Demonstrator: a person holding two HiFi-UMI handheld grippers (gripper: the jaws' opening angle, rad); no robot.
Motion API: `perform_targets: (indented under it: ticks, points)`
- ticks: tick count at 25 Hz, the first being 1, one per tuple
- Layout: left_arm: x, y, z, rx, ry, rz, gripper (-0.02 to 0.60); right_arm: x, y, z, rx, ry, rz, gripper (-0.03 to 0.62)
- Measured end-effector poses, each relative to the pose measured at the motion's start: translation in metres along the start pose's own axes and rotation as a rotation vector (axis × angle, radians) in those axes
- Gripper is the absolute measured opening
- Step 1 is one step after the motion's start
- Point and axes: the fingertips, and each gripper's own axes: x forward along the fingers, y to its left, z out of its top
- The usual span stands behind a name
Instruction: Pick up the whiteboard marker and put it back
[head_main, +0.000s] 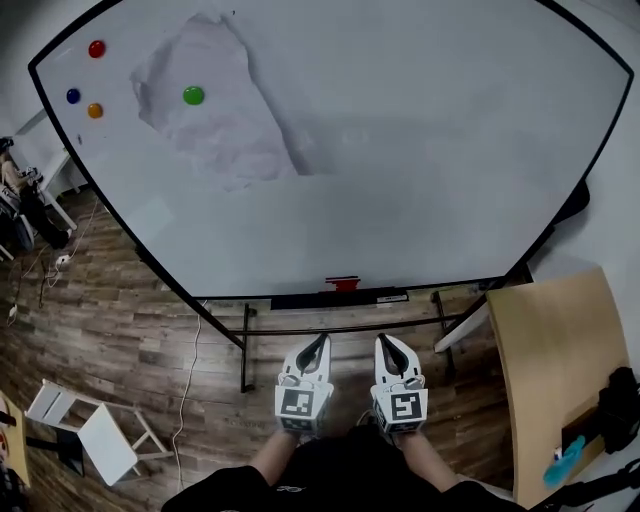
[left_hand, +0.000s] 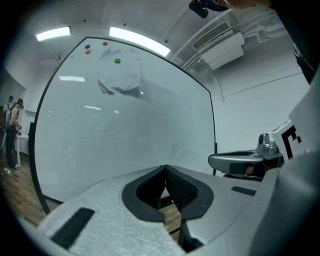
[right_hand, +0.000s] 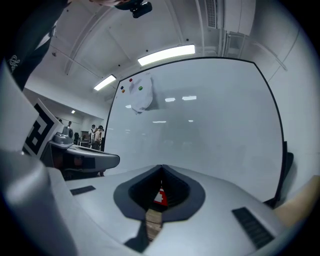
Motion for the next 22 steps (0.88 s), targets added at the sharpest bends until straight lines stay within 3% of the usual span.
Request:
perform_targets:
  ticks: [18, 22]
  points:
    - [-0.011, -0.004, 0.013, 0.006, -0.049, 0.005, 0.006, -0.011, 0.011, 0.005, -0.006, 0.004, 0.021, 0.002]
    - [-0.008, -0.006, 0.012, -0.026, -0.047, -0.008, 0.006, -0.011, 0.008, 0.004, -0.005, 0.004, 0.013, 0.002]
